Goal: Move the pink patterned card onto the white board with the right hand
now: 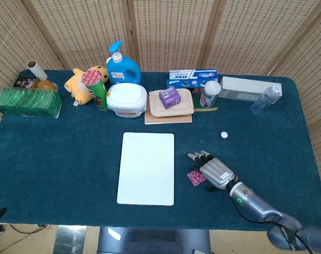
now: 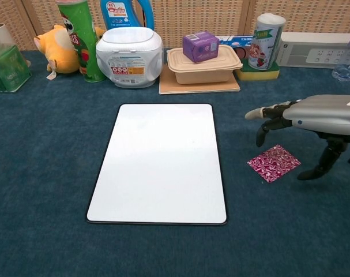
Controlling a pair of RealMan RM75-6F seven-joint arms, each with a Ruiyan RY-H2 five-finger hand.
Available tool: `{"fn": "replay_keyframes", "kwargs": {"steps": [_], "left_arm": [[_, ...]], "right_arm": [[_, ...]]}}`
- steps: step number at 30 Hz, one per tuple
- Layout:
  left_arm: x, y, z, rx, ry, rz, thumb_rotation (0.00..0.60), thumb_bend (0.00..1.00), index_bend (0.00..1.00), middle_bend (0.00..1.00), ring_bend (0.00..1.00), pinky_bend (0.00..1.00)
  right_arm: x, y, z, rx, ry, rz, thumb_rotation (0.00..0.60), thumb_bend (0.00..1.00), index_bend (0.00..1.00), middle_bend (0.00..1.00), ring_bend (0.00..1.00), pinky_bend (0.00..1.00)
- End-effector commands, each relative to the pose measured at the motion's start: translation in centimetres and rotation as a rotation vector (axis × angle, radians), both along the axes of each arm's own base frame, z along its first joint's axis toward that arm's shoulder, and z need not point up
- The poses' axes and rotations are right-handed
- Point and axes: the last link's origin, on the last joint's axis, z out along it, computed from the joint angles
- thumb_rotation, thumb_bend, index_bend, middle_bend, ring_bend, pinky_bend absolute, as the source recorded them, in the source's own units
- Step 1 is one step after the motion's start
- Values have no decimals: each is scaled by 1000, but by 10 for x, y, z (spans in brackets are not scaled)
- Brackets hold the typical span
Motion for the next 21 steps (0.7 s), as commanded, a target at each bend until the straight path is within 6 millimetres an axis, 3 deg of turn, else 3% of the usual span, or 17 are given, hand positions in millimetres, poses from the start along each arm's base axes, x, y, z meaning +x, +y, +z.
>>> {"fn": "replay_keyframes", "kwargs": {"steps": [1, 21], "left_arm": [[0, 0, 0, 0, 0, 0, 600, 49, 0, 0, 0, 24], [0, 1, -2, -5, 5, 6, 600, 48, 0, 0, 0, 24]], "right_arm": [[1, -7, -2, -5, 23, -2, 600, 256, 267, 0, 0, 0], [-2, -20, -14, -1, 69, -52, 600, 267, 267, 0, 0, 0]]}}
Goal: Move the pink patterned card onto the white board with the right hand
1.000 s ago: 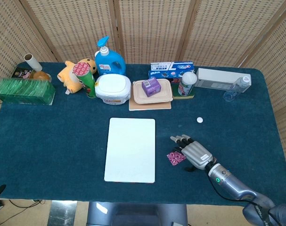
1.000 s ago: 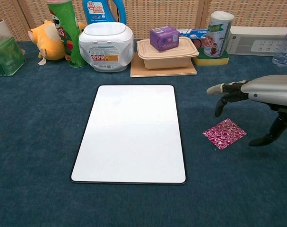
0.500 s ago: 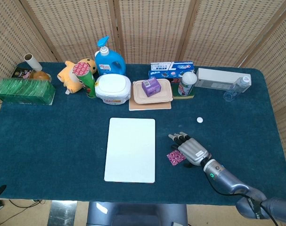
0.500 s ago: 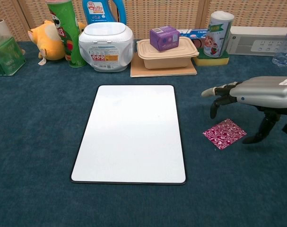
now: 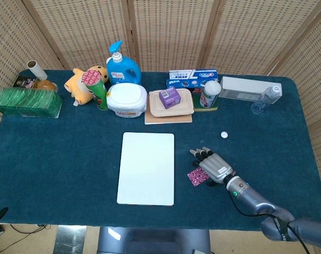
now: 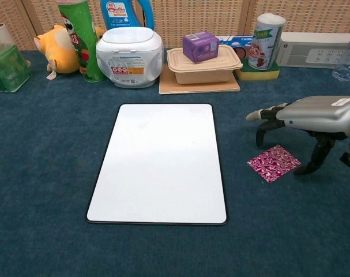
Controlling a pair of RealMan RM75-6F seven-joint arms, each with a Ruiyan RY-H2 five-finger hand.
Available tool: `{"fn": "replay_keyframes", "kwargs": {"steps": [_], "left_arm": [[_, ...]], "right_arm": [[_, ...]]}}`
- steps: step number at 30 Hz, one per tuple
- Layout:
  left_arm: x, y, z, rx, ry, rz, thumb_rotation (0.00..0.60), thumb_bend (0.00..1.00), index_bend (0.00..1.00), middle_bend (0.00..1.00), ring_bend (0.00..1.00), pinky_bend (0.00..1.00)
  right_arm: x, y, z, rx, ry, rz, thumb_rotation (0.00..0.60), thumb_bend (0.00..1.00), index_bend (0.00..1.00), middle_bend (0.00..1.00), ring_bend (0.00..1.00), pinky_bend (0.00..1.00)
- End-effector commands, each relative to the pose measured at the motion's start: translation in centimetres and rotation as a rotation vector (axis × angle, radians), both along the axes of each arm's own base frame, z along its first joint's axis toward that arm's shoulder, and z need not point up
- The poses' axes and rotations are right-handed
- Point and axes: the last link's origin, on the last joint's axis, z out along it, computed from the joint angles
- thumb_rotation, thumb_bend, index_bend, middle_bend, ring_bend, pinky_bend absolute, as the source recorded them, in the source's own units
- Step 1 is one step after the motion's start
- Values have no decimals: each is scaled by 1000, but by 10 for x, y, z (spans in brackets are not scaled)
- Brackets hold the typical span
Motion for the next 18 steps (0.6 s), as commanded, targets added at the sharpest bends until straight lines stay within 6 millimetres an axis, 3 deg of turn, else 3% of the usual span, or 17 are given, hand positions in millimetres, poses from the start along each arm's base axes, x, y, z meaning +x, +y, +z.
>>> {"fn": "replay_keyframes", "kwargs": {"steps": [1, 18], "left_arm": [[0, 0, 0, 2, -1, 0, 600, 48, 0, 0, 0, 24], [0, 1, 0, 0, -3, 5, 600, 48, 0, 0, 0, 24]], "right_arm": [[0, -1, -2, 1, 6, 3, 600, 267, 267, 0, 0, 0], [-4, -7, -8, 2, 16, -14, 600, 267, 283, 0, 0, 0]]}}
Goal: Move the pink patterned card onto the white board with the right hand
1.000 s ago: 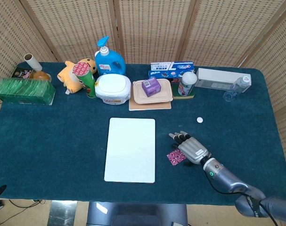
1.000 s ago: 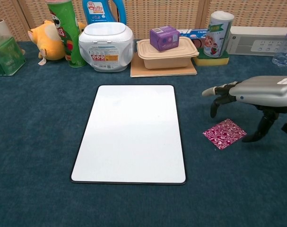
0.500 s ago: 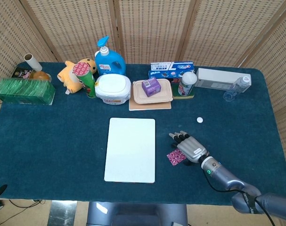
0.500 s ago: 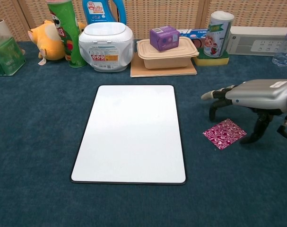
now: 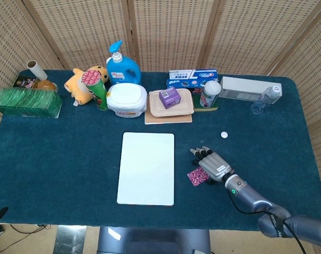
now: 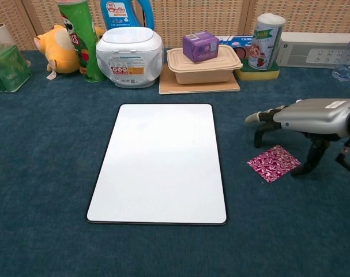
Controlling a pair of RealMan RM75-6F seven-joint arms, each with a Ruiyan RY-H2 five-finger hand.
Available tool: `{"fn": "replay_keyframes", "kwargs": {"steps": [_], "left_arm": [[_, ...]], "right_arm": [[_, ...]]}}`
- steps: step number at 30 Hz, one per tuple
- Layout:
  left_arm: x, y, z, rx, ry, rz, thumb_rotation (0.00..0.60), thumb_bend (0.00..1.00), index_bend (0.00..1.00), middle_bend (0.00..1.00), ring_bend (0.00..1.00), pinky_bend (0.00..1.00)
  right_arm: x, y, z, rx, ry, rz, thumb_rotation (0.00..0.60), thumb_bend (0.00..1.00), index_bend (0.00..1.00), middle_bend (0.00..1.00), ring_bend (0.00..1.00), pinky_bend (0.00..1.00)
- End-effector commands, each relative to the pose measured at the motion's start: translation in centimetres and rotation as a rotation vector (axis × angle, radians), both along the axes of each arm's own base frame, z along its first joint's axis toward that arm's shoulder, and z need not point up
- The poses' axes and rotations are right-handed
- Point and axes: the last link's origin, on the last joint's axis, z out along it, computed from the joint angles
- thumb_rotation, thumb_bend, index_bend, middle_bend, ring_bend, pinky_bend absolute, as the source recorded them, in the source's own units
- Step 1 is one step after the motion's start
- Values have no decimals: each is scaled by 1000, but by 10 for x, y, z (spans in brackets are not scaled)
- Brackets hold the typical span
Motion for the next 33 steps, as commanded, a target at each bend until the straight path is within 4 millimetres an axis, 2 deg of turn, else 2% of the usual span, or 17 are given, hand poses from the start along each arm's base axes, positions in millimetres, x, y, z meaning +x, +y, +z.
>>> {"fn": "replay_keyframes", "kwargs": {"steps": [1, 33], "left_arm": [[0, 0, 0, 1, -1, 0, 600, 49, 0, 0, 0, 24], [0, -1, 1, 4, -10, 0, 600, 48, 0, 0, 0, 24]], "right_arm": [[0, 0, 0, -1, 2, 3, 600, 267, 284, 0, 0, 0], [-11, 6, 0, 16, -46, -18, 600, 267, 353, 6, 0, 0]]}}
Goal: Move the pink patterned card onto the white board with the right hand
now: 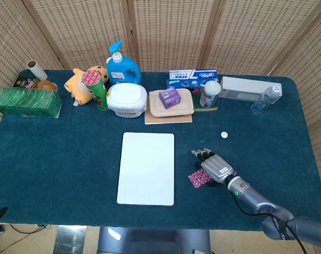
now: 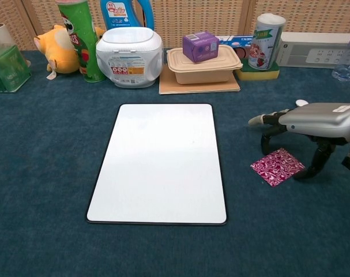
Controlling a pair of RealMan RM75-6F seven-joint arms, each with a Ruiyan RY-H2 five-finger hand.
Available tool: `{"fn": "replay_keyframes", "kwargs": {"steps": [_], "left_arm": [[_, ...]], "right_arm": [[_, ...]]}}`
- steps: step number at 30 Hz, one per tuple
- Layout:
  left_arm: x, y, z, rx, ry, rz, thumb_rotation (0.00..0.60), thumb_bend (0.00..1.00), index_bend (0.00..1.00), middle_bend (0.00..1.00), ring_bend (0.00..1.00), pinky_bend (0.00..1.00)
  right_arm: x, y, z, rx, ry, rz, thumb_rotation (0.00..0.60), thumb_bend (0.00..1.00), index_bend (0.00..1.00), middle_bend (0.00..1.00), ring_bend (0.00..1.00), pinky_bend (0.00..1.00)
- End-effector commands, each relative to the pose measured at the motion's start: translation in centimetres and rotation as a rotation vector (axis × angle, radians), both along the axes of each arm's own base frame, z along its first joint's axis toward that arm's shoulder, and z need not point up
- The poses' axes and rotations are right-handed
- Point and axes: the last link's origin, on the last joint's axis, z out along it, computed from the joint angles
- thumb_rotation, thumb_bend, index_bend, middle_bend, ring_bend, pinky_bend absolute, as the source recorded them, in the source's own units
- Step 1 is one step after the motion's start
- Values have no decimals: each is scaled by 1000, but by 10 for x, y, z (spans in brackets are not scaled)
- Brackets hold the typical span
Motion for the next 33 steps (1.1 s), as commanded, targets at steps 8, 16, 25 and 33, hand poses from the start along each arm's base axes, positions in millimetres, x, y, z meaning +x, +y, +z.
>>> {"fn": "replay_keyframes", "kwargs": {"steps": [8, 16, 25, 33], "left_arm": [[0, 1, 0, -3, 0, 1, 600, 49, 0, 0, 0, 24], [0, 0, 0, -2, 0, -1, 600, 48, 0, 0, 0, 24], [0, 1, 0, -2, -1, 0, 600, 48, 0, 0, 0, 24], [0, 1, 0, -1, -1, 1, 600, 49, 0, 0, 0, 24]], "right_arm": [[-1, 0, 1, -1, -14, -9, 600, 268, 373, 8, 0, 0], [0, 1, 1, 3, -20, -8, 600, 273, 411, 10, 0, 0], [0, 2, -2, 8, -31, -13, 600, 286, 445, 16, 0, 0], [2, 1, 0, 2, -45, -15, 600, 286, 445, 16, 0, 0]]}}
